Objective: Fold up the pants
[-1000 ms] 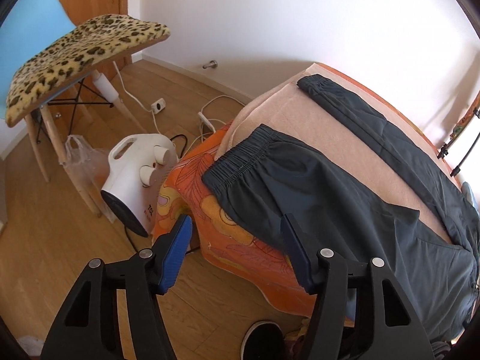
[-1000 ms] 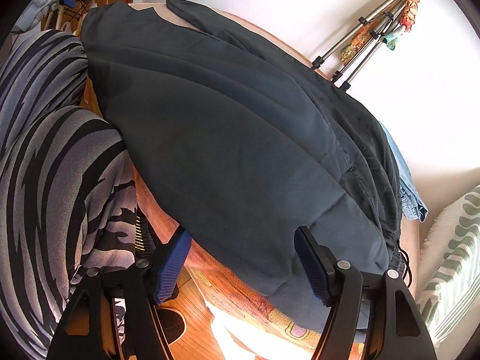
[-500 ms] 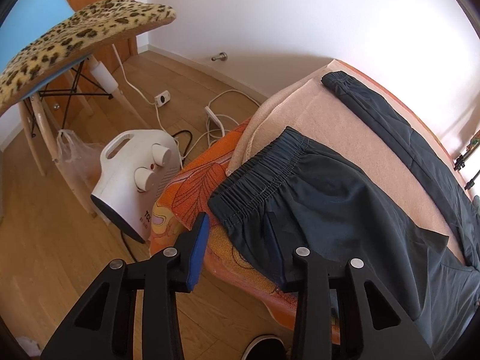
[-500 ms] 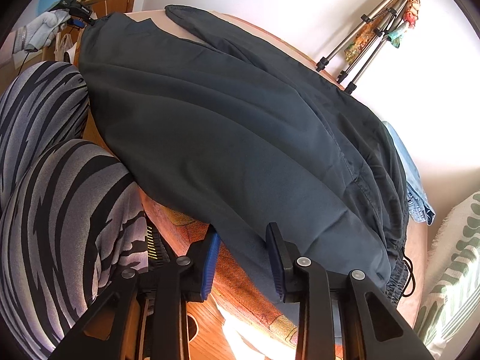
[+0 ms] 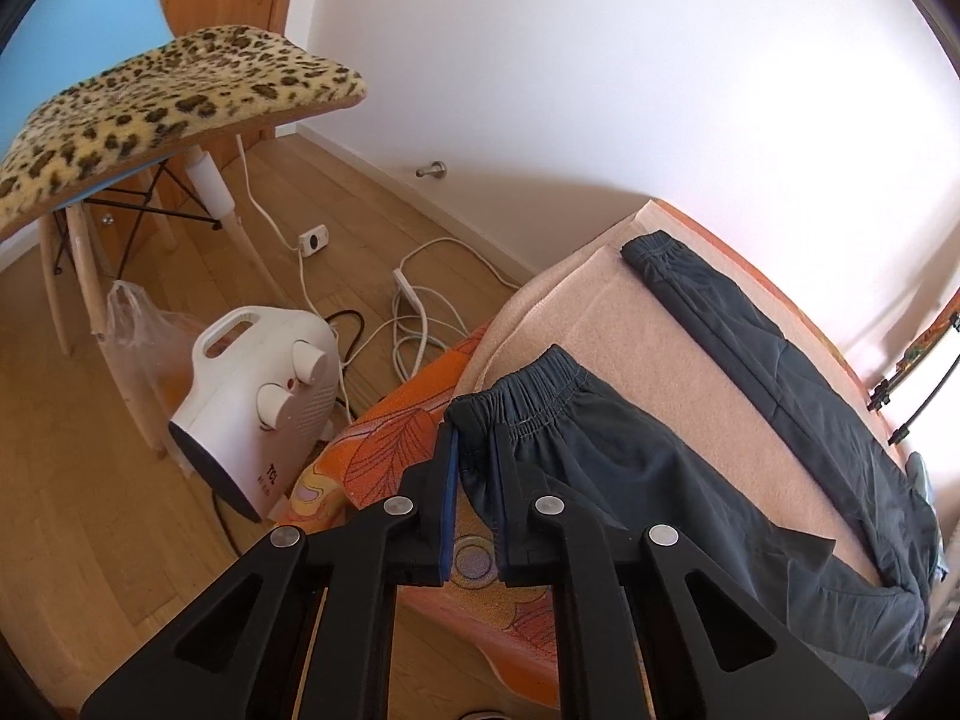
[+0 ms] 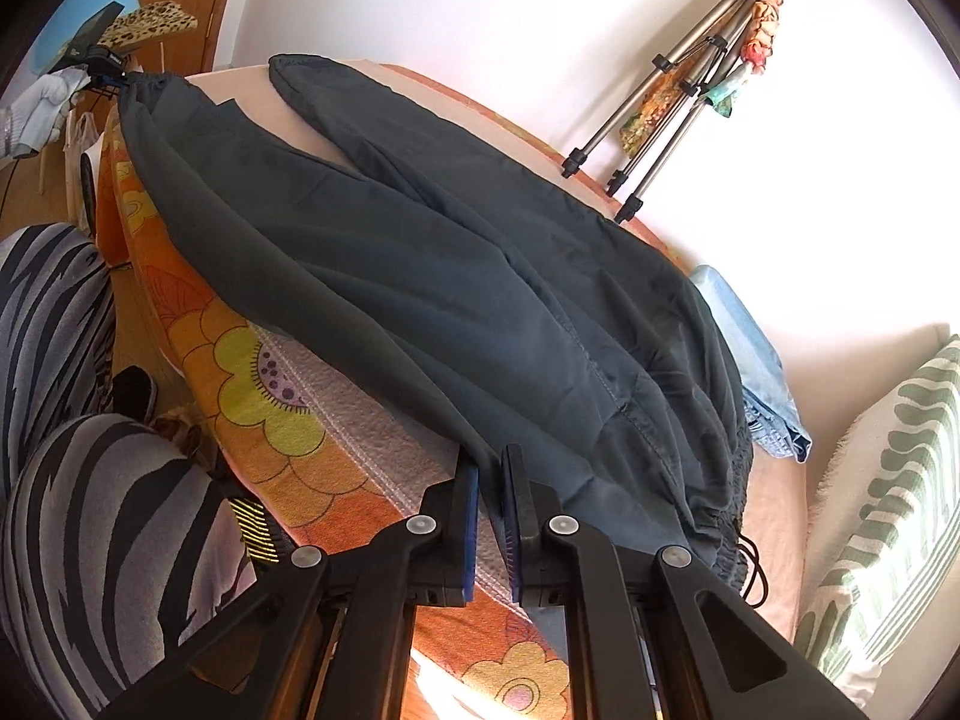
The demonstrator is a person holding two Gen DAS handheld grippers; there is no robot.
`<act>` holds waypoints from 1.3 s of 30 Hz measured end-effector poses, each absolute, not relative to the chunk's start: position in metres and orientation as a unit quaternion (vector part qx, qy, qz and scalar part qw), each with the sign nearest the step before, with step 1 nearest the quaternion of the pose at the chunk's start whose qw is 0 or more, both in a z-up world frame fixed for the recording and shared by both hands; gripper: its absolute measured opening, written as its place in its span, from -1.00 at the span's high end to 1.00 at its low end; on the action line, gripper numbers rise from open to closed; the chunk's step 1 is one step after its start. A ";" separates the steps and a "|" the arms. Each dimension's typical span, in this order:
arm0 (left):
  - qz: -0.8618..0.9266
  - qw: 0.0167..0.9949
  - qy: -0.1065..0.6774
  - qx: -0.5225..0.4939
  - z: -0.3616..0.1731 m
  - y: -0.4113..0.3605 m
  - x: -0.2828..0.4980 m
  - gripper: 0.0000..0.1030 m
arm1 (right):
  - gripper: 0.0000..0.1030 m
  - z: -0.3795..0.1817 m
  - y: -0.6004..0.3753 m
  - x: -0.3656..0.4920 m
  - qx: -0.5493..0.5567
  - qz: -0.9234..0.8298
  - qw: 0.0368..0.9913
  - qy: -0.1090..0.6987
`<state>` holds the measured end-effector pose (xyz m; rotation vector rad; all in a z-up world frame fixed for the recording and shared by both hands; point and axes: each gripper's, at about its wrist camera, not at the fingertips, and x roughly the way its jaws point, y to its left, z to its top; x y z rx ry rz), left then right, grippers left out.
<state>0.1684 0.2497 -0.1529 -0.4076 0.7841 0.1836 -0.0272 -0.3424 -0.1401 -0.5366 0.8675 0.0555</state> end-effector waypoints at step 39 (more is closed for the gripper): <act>0.074 0.908 0.404 -0.083 -0.120 0.117 0.453 0.83 | 1.00 -0.131 -0.433 0.234 -0.250 -0.050 0.879 0.403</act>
